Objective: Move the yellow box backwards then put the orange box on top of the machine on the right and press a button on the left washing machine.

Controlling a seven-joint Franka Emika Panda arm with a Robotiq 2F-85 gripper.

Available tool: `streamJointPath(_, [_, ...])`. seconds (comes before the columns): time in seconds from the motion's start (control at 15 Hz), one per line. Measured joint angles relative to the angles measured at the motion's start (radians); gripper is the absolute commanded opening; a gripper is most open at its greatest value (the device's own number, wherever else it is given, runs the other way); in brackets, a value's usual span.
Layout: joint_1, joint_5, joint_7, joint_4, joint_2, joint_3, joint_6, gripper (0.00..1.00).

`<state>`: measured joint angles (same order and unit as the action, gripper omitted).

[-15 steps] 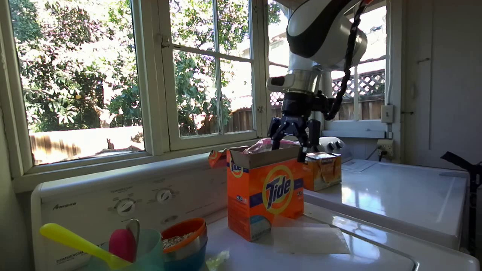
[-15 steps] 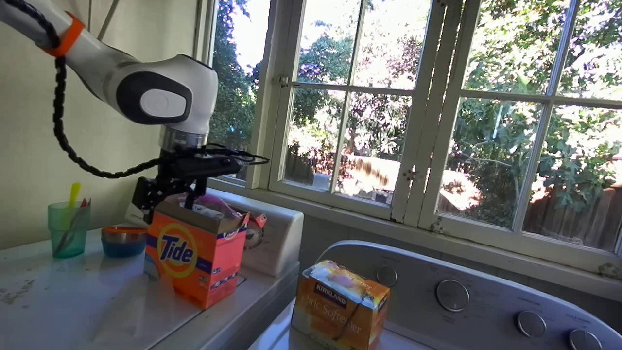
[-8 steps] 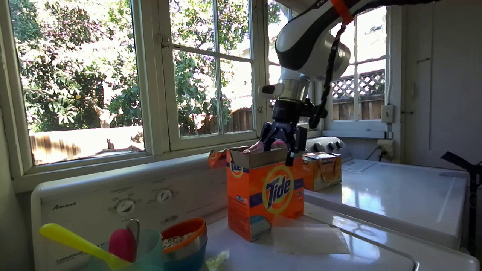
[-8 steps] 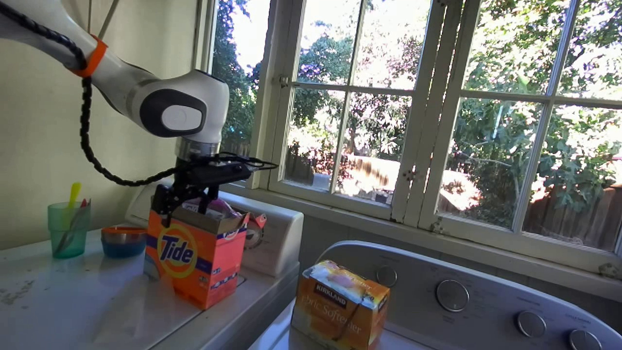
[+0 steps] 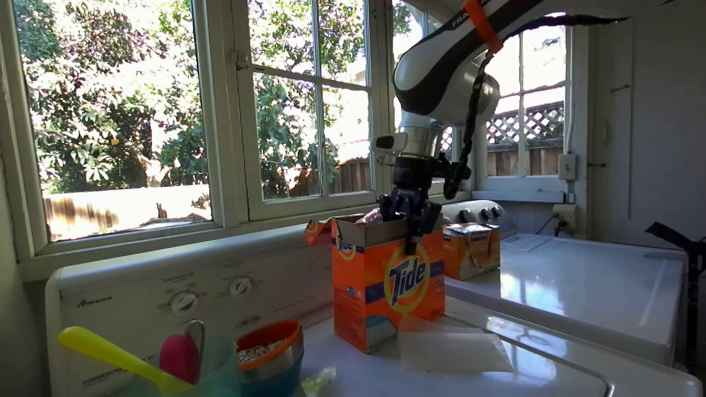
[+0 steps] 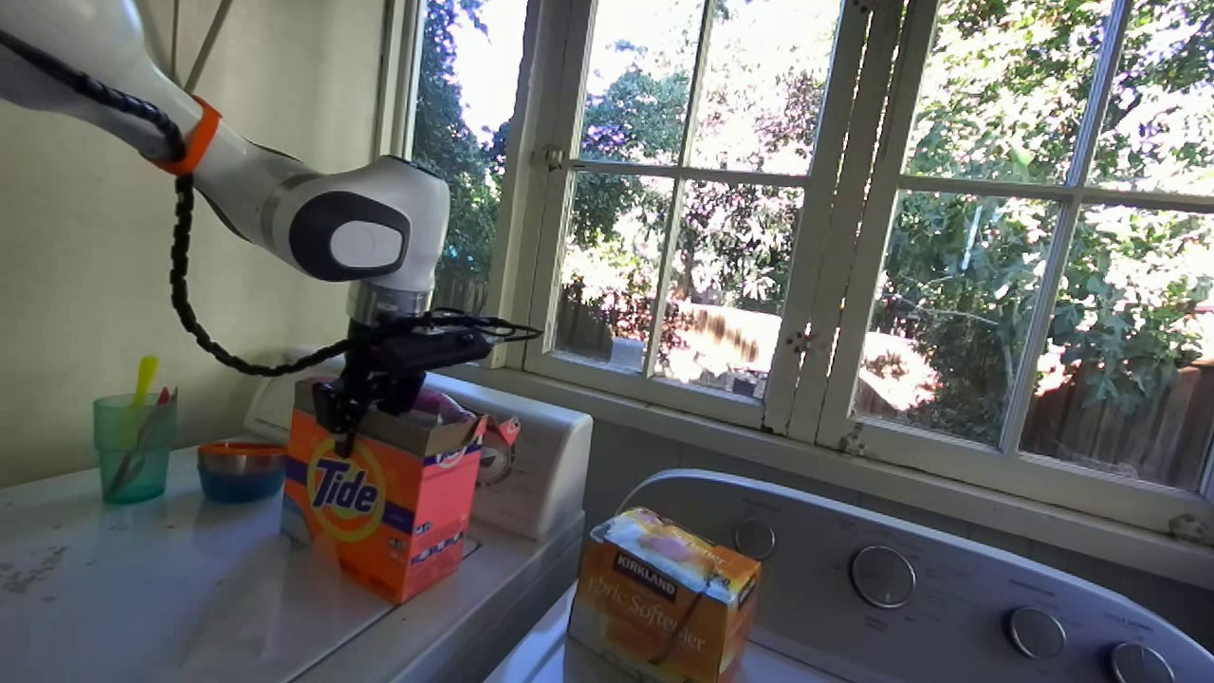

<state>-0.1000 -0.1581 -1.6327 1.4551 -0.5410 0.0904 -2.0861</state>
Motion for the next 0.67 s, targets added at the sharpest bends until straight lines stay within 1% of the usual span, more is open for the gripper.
streamJointPath(0.13, [0.0,0.0,0.0,-0.009,-0.005,0.001,0.01,0.06])
streamJointPath(0.2, [0.0,0.0,0.0,-0.011,-0.005,0.001,0.012,0.0])
streamJointPath(0.4, [0.0,0.001,0.0,-0.015,-0.005,0.001,0.017,0.0])
streamJointPath(0.53, [0.0,0.001,0.0,-0.015,-0.011,0.001,0.019,0.04])
streamJointPath(0.67, [-0.001,0.0,-0.002,-0.017,-0.013,0.001,0.019,0.04])
